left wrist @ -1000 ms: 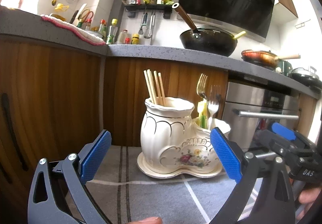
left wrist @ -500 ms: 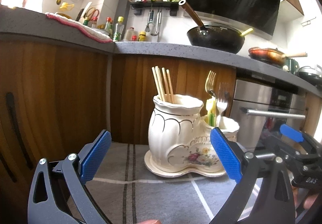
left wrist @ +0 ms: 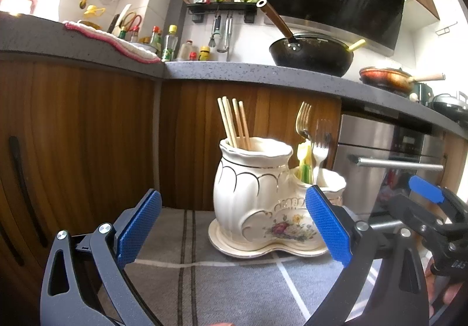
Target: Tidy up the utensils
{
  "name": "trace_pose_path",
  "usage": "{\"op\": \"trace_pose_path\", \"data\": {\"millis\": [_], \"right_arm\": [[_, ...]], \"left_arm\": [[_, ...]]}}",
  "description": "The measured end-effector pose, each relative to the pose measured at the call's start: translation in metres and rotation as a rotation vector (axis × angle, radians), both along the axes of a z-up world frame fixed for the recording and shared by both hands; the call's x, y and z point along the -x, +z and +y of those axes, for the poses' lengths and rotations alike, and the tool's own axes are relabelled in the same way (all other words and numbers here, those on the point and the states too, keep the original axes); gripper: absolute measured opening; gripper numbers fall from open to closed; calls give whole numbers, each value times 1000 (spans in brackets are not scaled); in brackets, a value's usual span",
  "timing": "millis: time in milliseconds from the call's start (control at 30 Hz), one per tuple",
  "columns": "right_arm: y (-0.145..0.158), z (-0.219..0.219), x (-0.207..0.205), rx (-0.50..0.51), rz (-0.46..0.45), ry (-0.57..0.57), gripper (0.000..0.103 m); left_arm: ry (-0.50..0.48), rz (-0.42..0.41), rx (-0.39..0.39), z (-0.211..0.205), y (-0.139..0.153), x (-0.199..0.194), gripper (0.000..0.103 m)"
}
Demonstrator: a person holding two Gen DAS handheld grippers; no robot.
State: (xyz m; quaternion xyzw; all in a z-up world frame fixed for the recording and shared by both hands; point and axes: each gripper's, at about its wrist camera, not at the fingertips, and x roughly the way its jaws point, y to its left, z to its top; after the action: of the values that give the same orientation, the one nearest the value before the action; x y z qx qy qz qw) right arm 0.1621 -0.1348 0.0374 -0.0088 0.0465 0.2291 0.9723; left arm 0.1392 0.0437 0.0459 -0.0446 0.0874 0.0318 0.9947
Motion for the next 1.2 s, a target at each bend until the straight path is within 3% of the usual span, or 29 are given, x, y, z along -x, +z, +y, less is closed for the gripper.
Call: {"op": "trace_pose_path", "data": {"millis": [1200], "right_arm": [[-1, 2, 0, -5, 0, 6, 97]], "left_arm": [[-8, 0, -8, -1, 0, 1, 98]]}}
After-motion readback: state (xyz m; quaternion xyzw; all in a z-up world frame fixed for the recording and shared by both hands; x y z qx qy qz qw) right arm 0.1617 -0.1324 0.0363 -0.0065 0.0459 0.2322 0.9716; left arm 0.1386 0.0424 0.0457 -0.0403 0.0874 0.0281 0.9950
